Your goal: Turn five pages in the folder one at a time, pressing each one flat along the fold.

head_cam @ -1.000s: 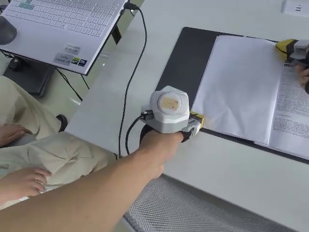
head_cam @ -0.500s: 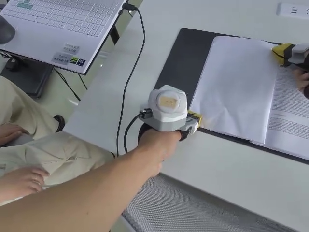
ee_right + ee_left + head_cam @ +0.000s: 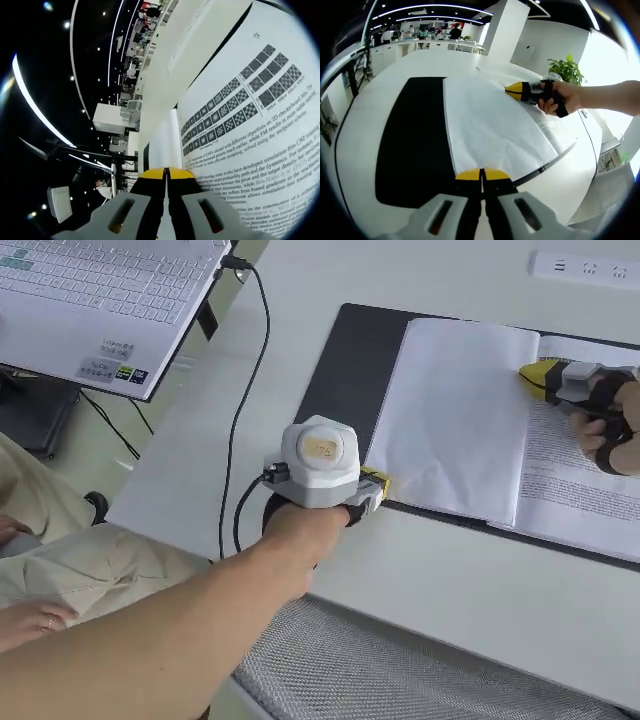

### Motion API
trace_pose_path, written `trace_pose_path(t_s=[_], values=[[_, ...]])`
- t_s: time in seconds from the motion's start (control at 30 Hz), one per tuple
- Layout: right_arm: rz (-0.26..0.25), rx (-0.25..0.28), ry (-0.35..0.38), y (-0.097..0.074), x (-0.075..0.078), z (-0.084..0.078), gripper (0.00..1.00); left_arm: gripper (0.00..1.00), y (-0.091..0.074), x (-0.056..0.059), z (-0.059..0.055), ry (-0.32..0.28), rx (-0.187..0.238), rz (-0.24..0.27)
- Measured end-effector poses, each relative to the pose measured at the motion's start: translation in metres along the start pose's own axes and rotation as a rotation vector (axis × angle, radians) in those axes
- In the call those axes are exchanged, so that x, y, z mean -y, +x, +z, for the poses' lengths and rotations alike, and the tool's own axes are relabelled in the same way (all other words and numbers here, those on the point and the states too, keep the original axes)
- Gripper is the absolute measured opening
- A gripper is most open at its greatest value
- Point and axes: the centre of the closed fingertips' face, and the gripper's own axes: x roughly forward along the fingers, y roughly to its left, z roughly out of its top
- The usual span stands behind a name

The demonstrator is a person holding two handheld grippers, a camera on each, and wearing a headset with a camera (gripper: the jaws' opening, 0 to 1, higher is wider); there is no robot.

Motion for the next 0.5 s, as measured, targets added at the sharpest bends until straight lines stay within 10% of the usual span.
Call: trace_pose_path(t_s=[0.5], values=[[0.042, -0.117, -0.003, -0.04, -0.004, -0.077, 0.0, 0.0, 0.0, 0.0, 0.0, 0.005, 0.0, 0.002]])
